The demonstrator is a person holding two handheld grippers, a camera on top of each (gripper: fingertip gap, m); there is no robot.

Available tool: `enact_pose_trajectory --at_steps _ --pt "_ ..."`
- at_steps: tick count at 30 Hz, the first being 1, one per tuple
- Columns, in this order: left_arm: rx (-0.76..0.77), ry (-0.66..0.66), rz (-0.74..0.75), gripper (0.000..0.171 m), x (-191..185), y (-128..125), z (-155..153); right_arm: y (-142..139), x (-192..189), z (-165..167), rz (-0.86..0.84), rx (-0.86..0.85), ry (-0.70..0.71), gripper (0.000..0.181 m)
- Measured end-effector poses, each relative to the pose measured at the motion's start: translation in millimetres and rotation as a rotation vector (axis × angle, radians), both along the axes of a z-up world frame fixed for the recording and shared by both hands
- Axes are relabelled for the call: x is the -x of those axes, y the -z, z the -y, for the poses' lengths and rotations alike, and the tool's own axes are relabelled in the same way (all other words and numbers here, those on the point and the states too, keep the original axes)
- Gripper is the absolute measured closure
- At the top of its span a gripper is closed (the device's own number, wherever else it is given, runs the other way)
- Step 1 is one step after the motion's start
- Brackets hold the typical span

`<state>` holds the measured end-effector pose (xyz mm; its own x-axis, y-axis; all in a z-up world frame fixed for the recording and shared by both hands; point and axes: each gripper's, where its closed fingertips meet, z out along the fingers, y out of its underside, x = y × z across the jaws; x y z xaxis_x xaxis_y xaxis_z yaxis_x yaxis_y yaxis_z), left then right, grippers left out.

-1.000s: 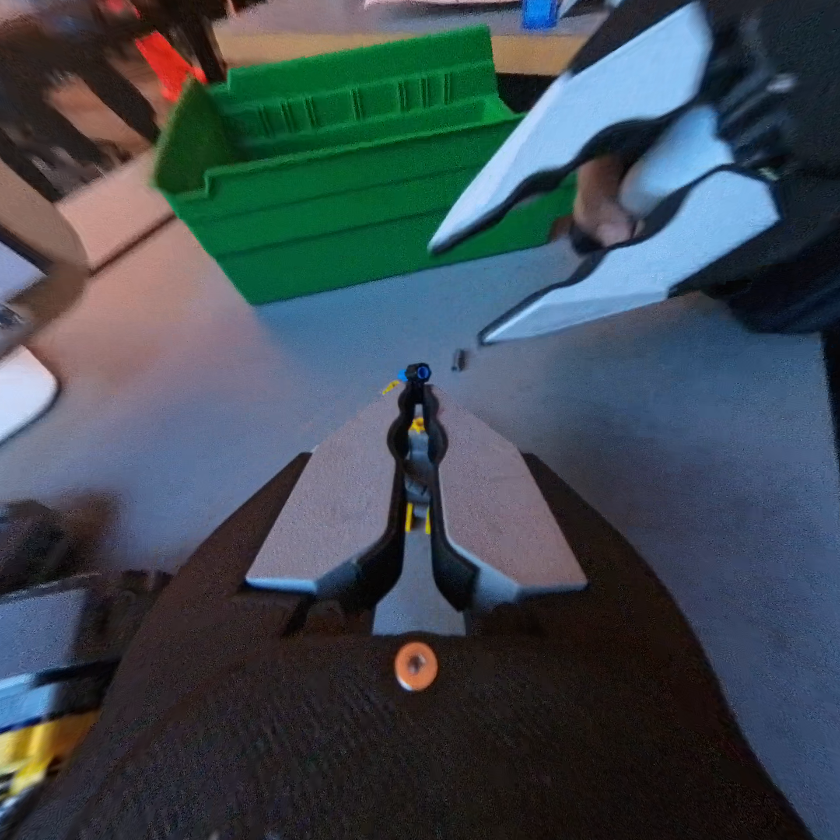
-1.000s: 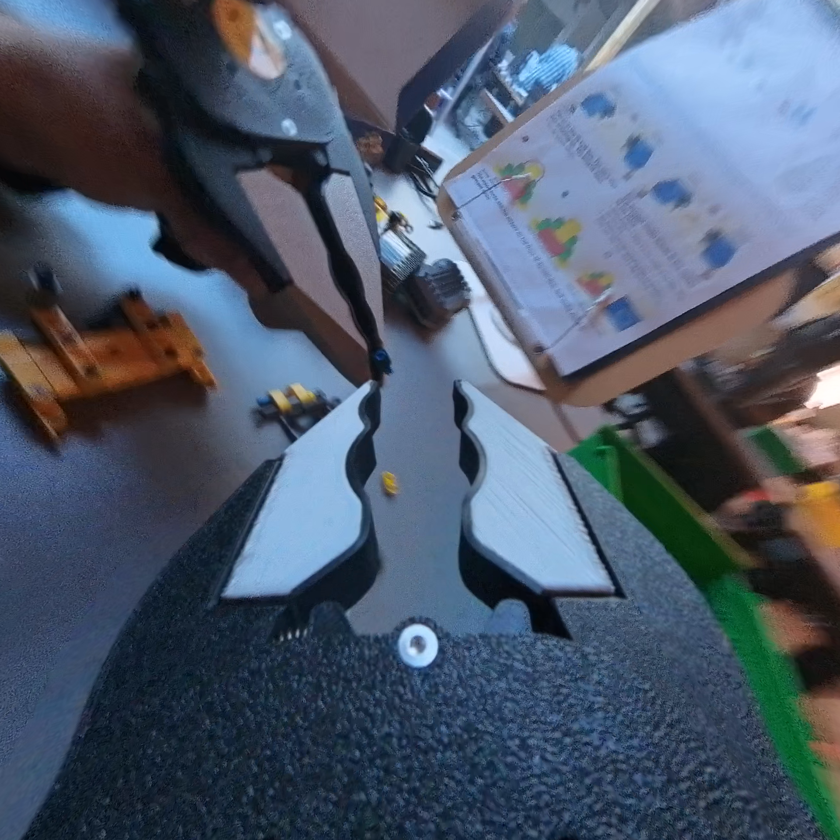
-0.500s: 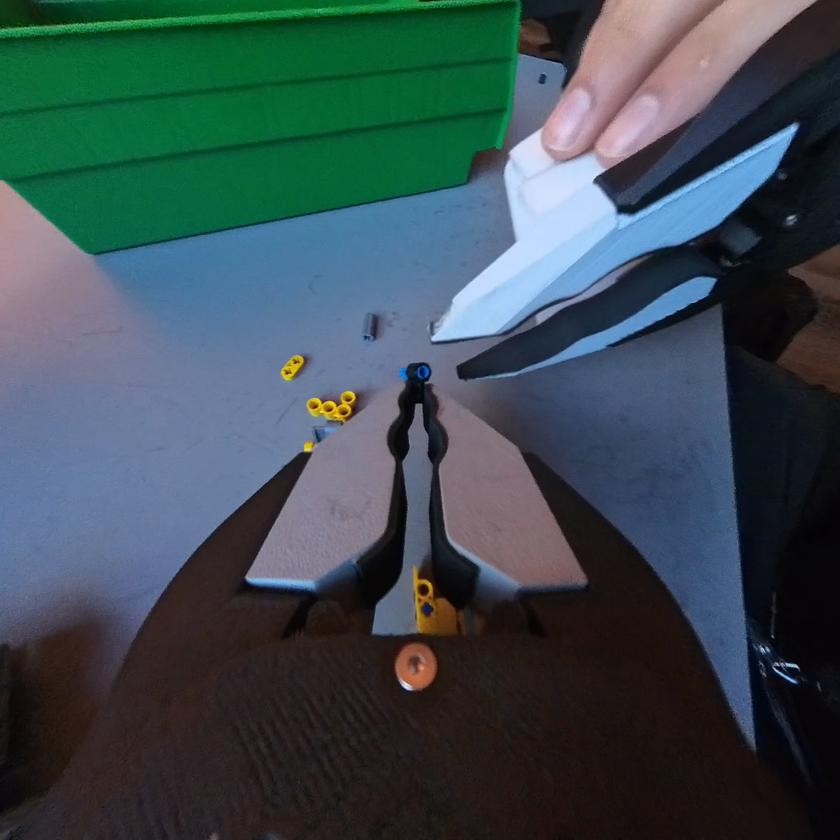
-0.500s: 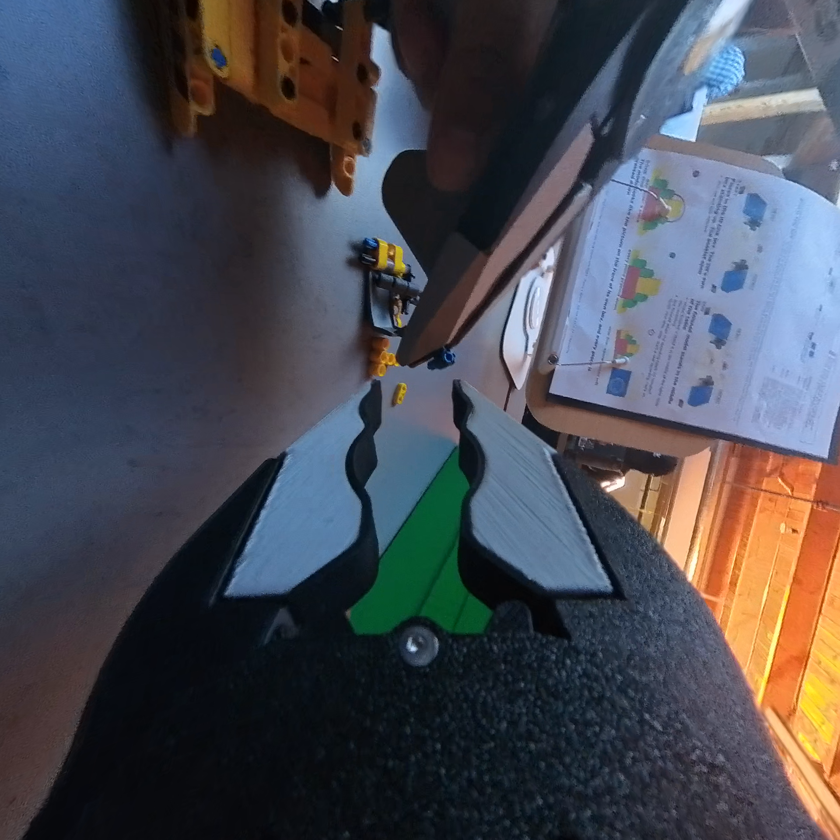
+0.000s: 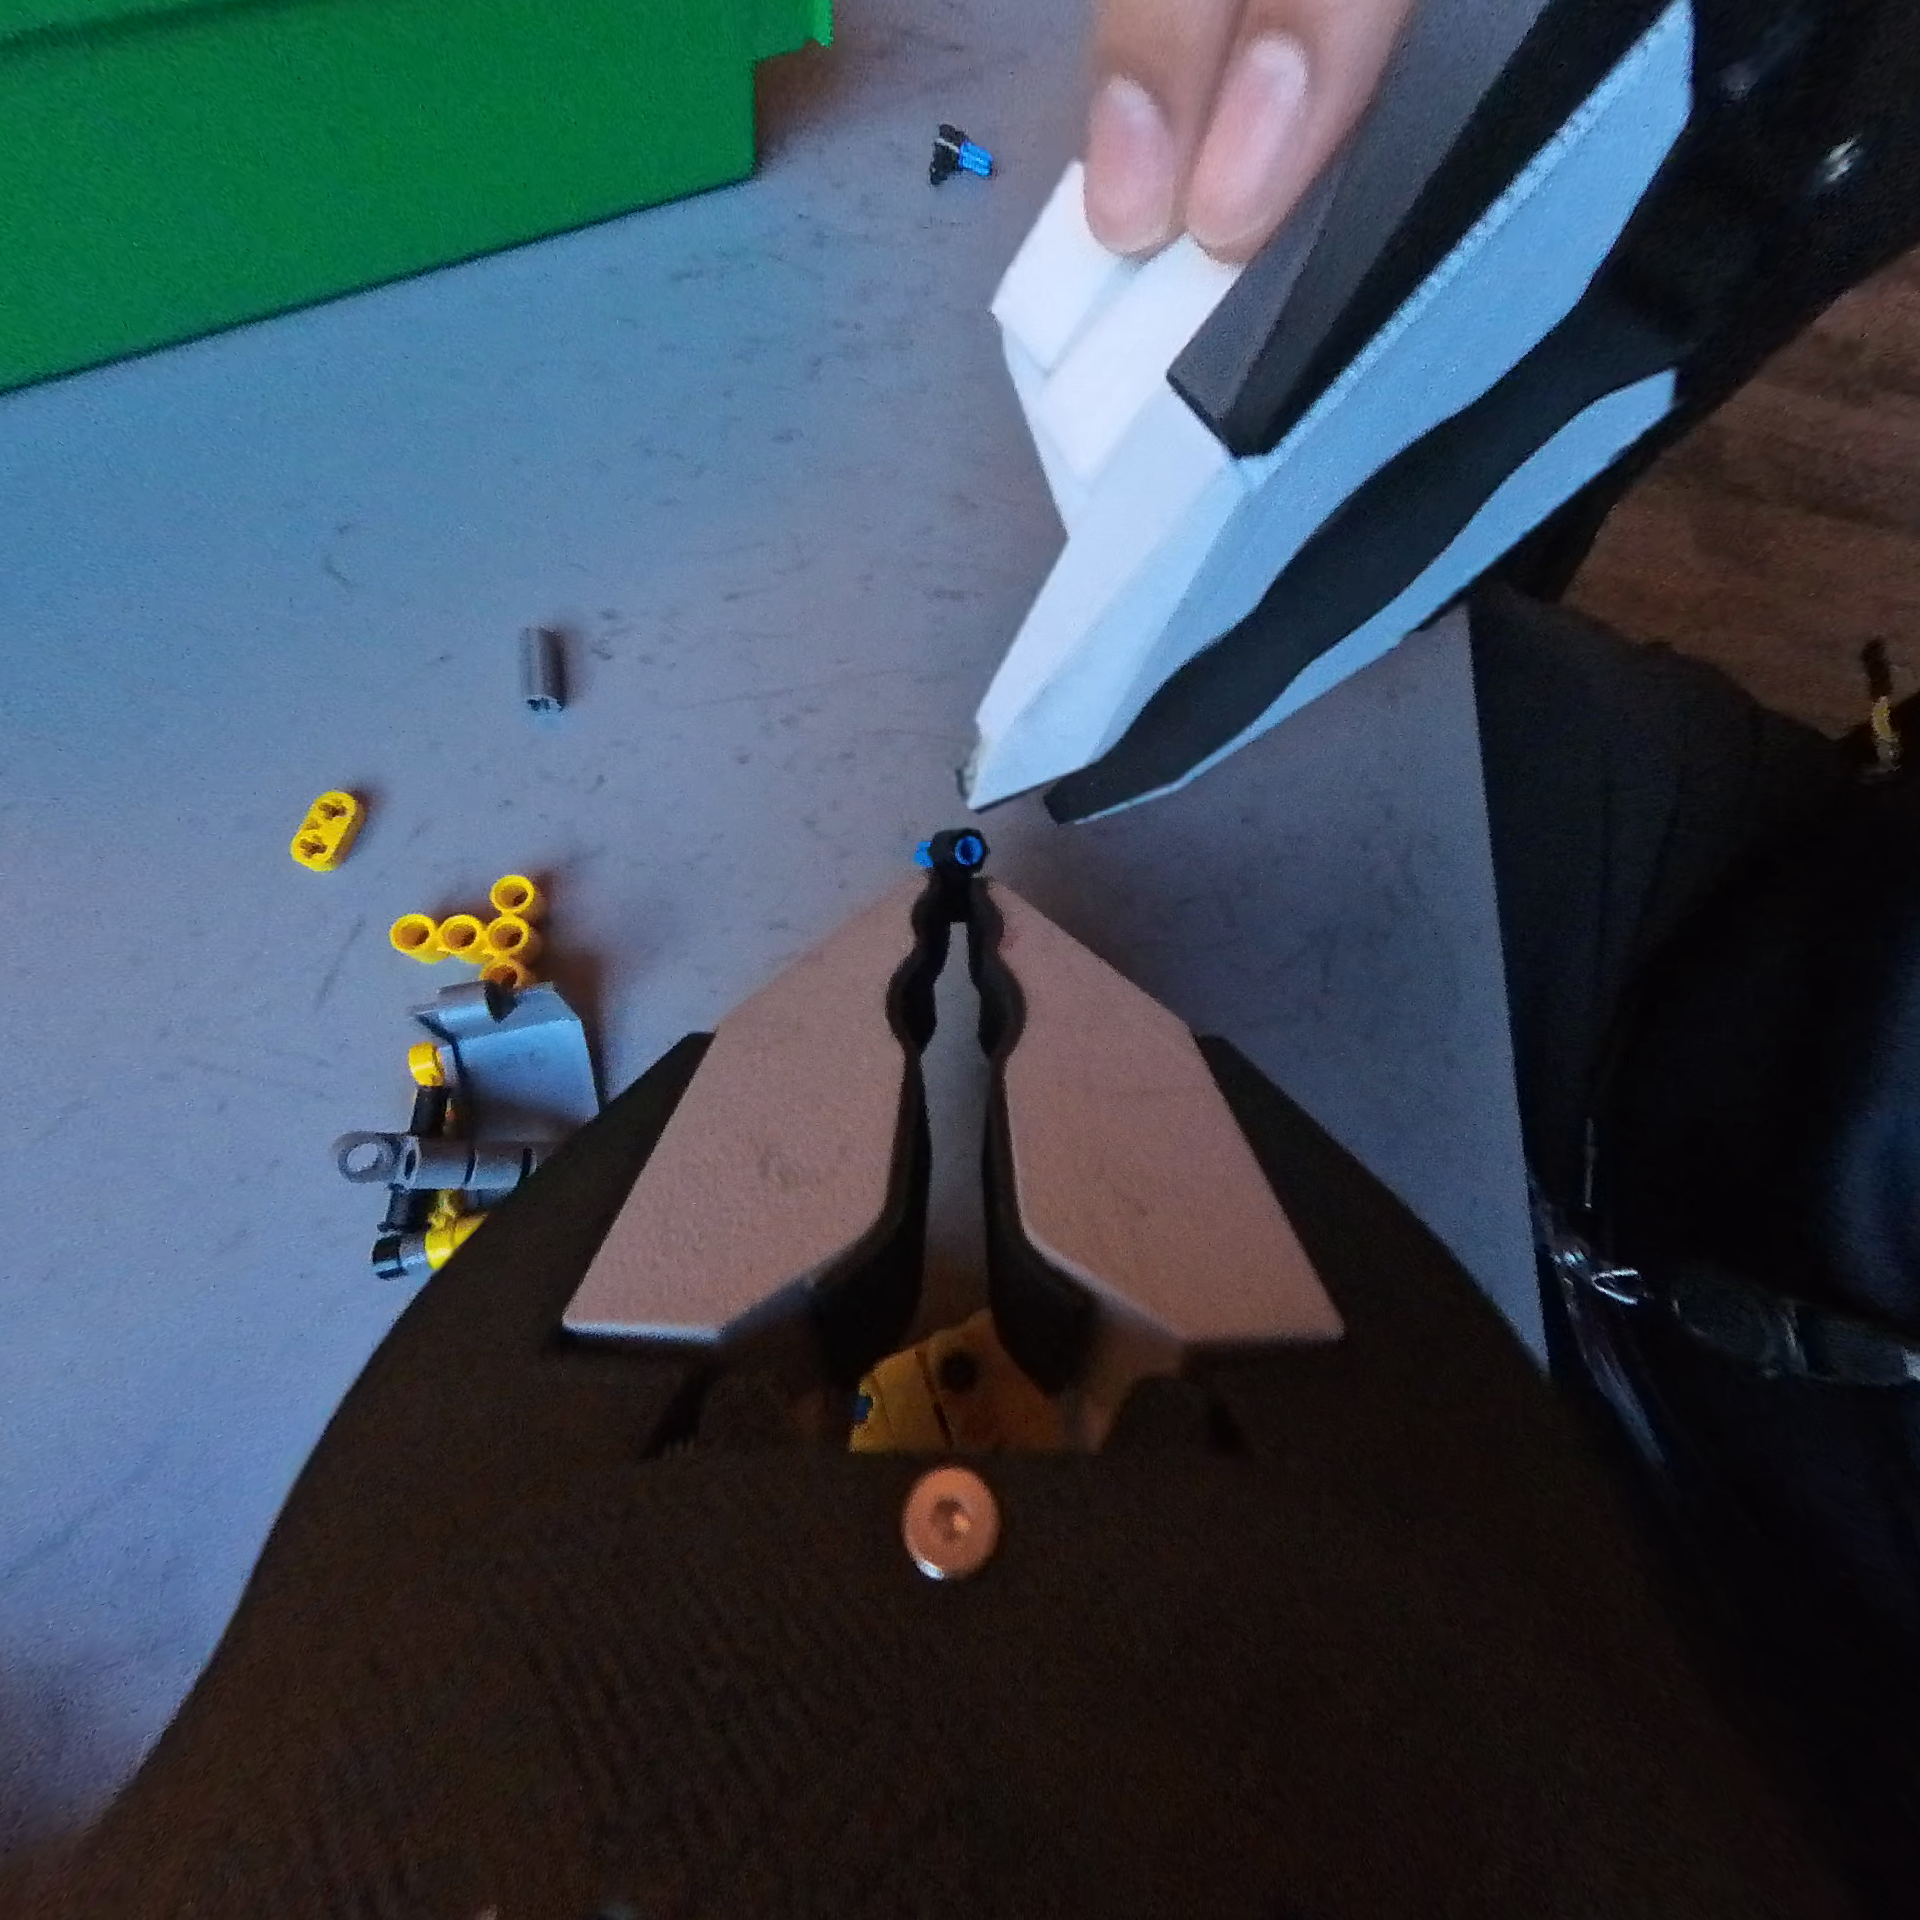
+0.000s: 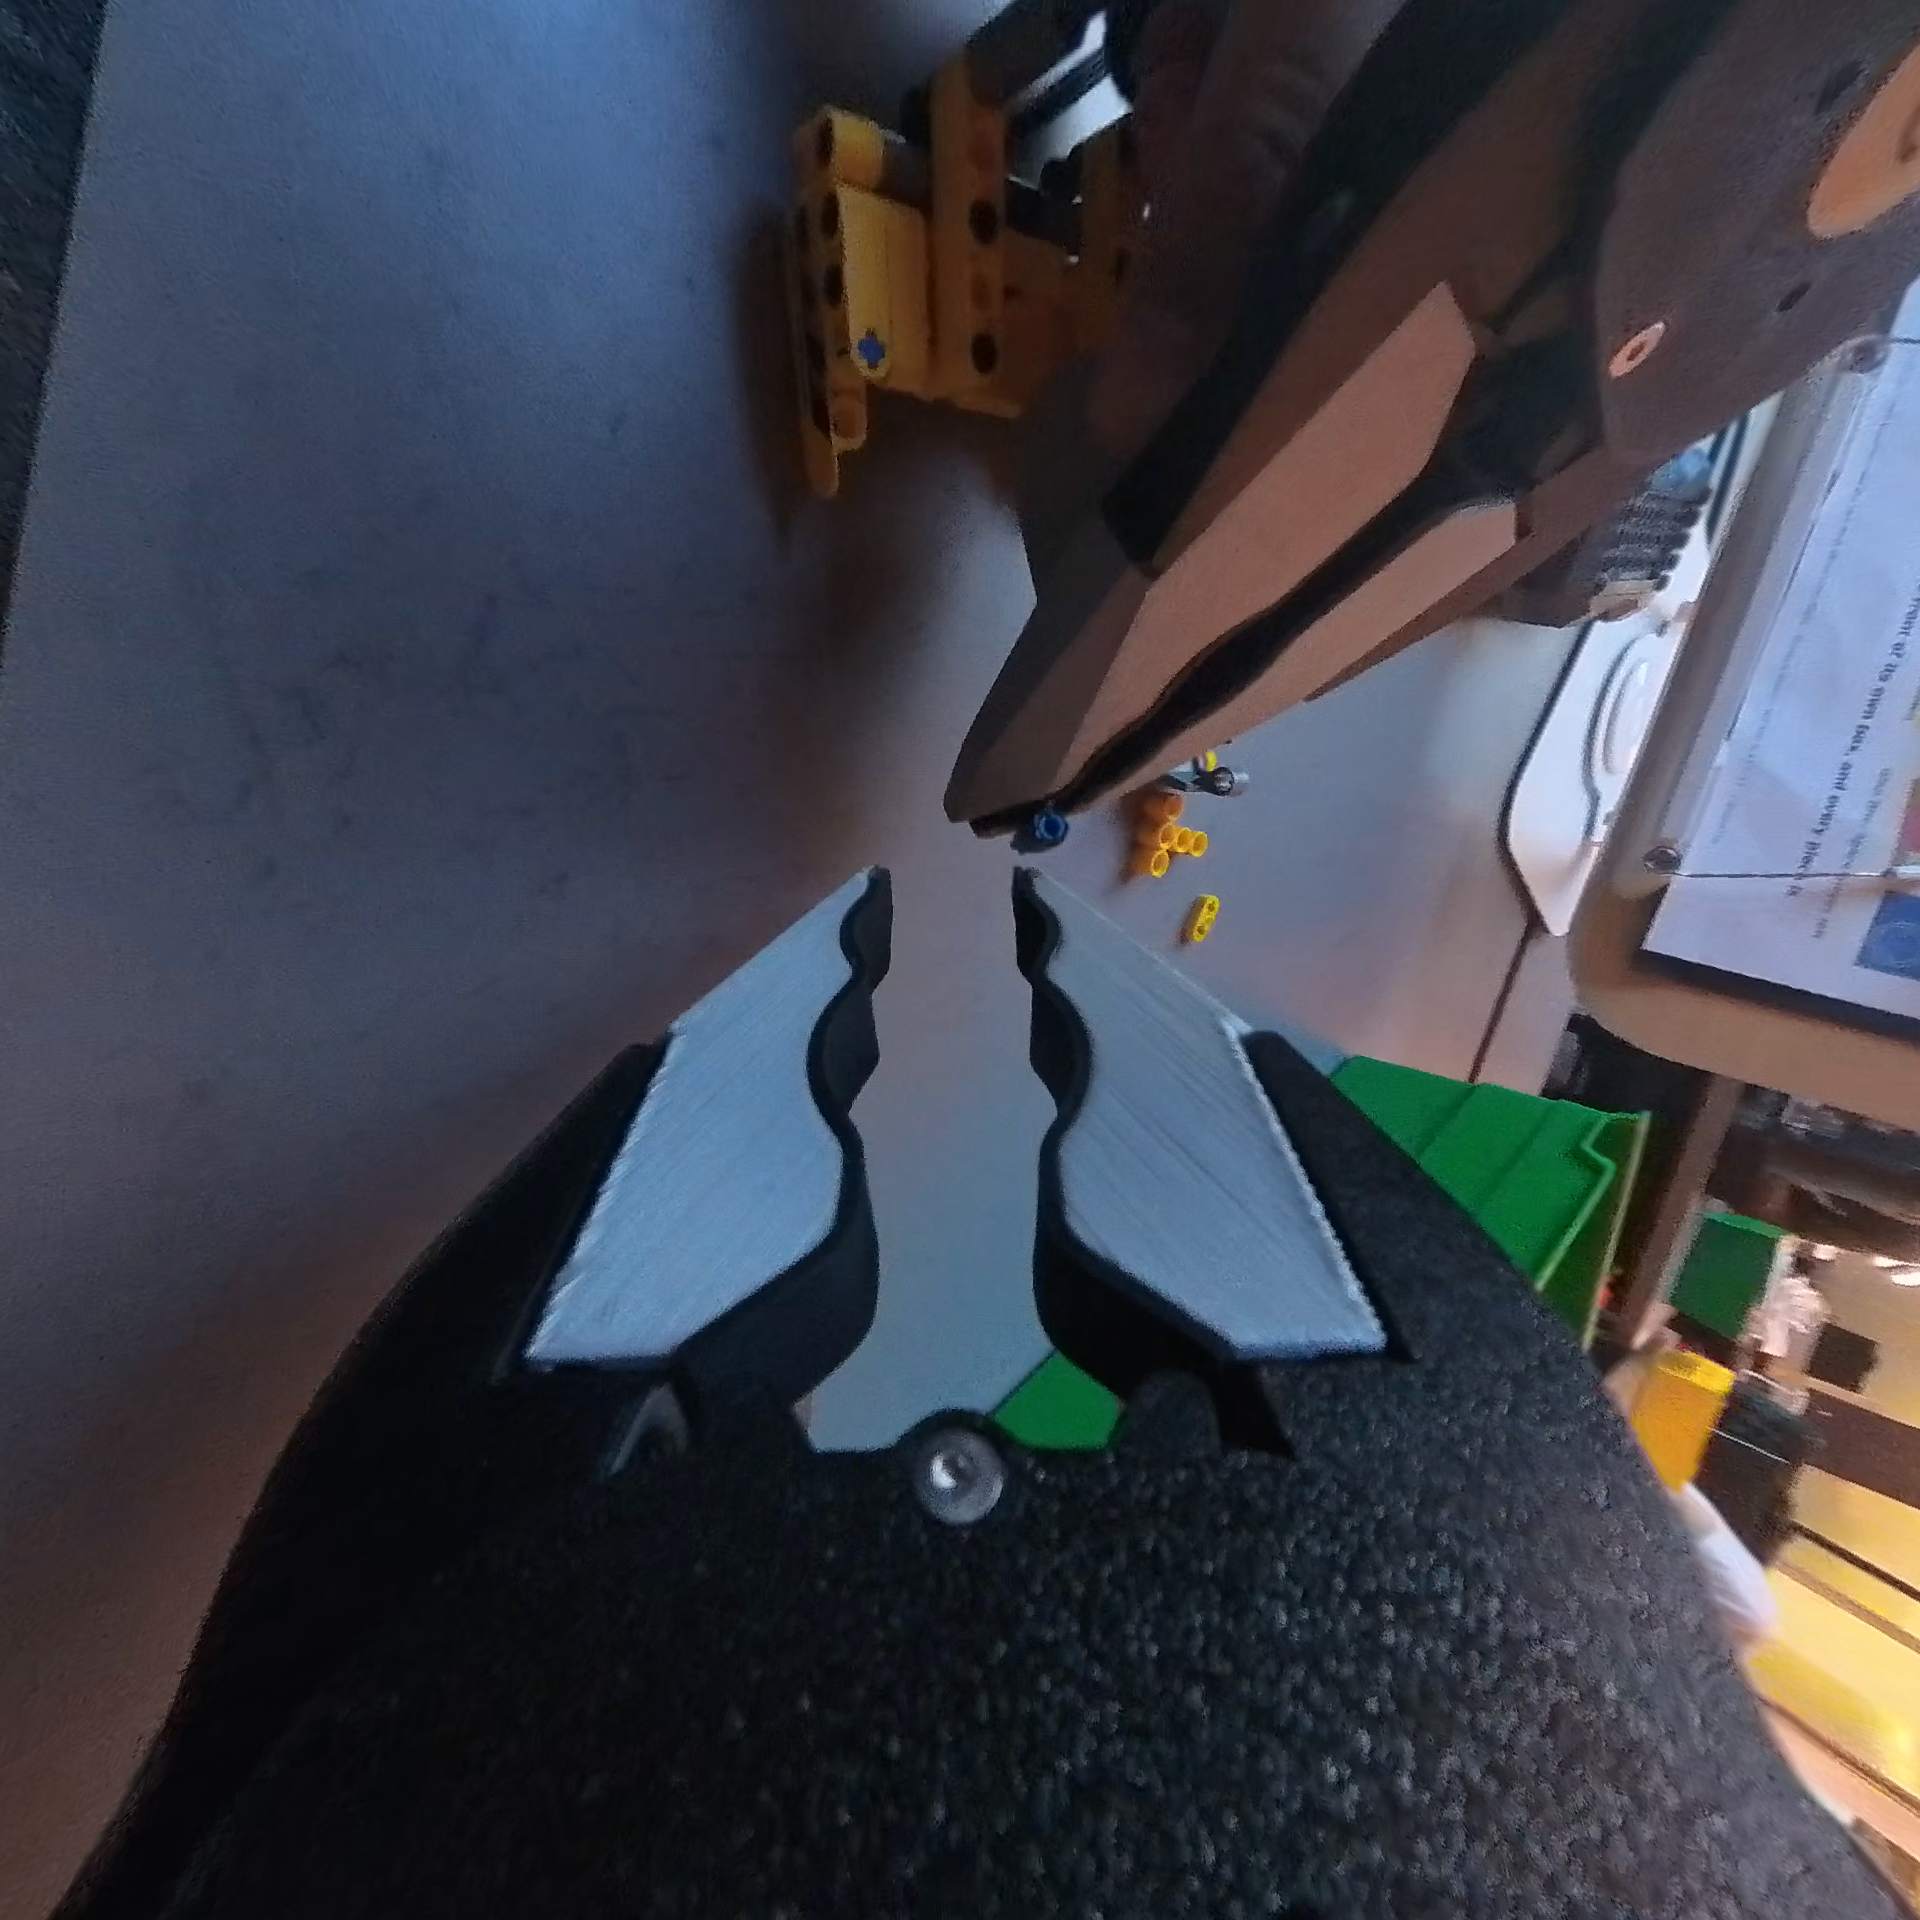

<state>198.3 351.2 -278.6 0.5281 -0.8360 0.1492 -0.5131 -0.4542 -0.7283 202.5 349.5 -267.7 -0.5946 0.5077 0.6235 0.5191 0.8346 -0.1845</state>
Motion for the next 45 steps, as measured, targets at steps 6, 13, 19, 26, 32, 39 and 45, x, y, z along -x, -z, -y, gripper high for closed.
enact_pose_trajectory --at_steps 6,13,19,26,32,39,45 --pt "0.033 0.006 0.027 0.171 -1.6 0.5 0.7 -5.5 2.5 6.8 -0.011 0.048 -0.004 0.162" --pt "0.044 0.019 0.049 0.171 -5.5 -0.4 2.4 -5.9 4.5 3.9 0.005 0.041 -0.005 0.163" --pt "0.037 0.013 0.041 0.171 -4.8 0.1 1.2 -4.3 1.1 2.0 0.039 0.028 -0.001 0.162" --pt "0.028 0.010 0.026 0.171 -3.6 1.4 0.2 -0.9 0.2 1.4 0.056 0.032 0.010 0.164" --pt "0.029 0.003 0.024 0.171 -2.7 2.0 -0.9 -0.5 4.1 -0.9 0.049 -0.002 0.003 0.163" --pt "0.048 -0.004 0.032 0.171 -2.7 2.7 -0.8 0.3 6.1 0.3 0.068 -0.033 -0.022 0.165" --pt "0.061 -0.005 0.028 0.171 -1.7 4.5 -0.5 3.9 6.1 -0.5 0.104 -0.064 -0.036 0.163"
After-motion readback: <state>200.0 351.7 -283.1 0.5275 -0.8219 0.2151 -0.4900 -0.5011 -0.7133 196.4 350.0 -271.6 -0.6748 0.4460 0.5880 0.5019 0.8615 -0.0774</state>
